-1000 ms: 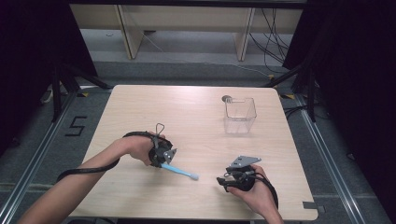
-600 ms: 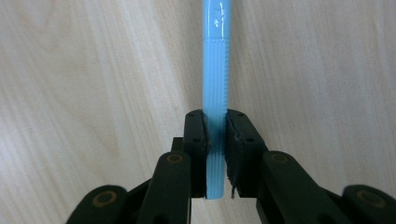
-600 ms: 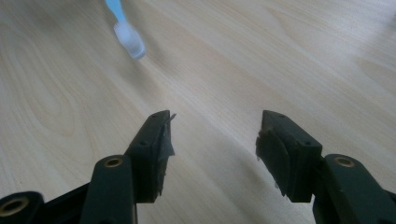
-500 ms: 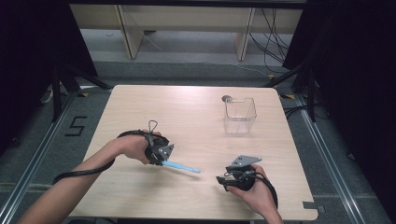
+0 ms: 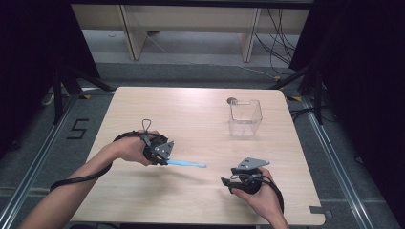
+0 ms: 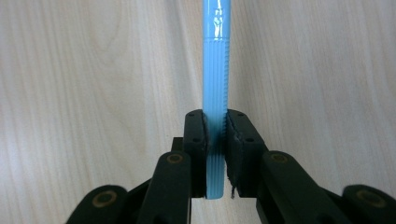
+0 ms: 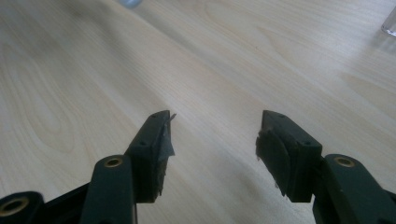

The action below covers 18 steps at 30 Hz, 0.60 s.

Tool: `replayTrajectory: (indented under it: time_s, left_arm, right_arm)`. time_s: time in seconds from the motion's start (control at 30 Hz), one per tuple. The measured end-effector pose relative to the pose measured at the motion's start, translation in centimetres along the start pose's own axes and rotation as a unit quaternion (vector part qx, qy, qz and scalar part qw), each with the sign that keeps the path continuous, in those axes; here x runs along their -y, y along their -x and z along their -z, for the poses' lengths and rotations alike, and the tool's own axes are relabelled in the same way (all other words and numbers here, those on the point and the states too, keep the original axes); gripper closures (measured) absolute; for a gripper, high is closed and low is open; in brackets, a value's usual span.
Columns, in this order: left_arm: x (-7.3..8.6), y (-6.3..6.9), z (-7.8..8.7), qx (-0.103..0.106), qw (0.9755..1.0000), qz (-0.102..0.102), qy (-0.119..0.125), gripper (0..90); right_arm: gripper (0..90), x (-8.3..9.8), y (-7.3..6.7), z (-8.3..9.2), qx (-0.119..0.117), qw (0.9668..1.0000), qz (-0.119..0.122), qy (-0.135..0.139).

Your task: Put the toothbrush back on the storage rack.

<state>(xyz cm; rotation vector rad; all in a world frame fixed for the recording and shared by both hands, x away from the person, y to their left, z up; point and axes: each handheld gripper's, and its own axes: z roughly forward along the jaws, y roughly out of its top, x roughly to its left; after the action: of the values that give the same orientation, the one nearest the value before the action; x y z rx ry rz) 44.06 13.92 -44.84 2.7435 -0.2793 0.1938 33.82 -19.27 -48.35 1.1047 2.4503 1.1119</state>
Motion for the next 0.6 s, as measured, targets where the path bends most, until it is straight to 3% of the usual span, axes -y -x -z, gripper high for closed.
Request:
replayTrajectory:
  time_s: [0.2, 0.4, 0.57, 0.6]
  left_arm:
    - [0.7, 0.1, 0.5, -0.018, 0.999, 0.024, 0.033, 78.5]
    - [1.3, 0.3, 0.7, -0.029, 0.9963, 0.048, 0.065, 78.5]
    - [1.8, 0.5, 0.8, -0.042, 0.9922, 0.065, 0.097, 78.5]
    - [1.8, 0.6, 0.8, -0.043, 0.99, 0.075, 0.111, 78.5]
  right_arm:
    - [44.8, -0.1, 0.1, 0.1, 0.007, 0.9996, 0.008, 0.025]
    - [44.9, -0.2, 0.2, 0.3, 0.01, 0.9991, 0.0, 0.041]
    - [44.9, -0.2, 0.2, 0.4, 0.015, 0.9987, -0.002, 0.049]
    - [45.0, -0.2, 0.2, 0.4, 0.015, 0.9985, -0.003, 0.052]
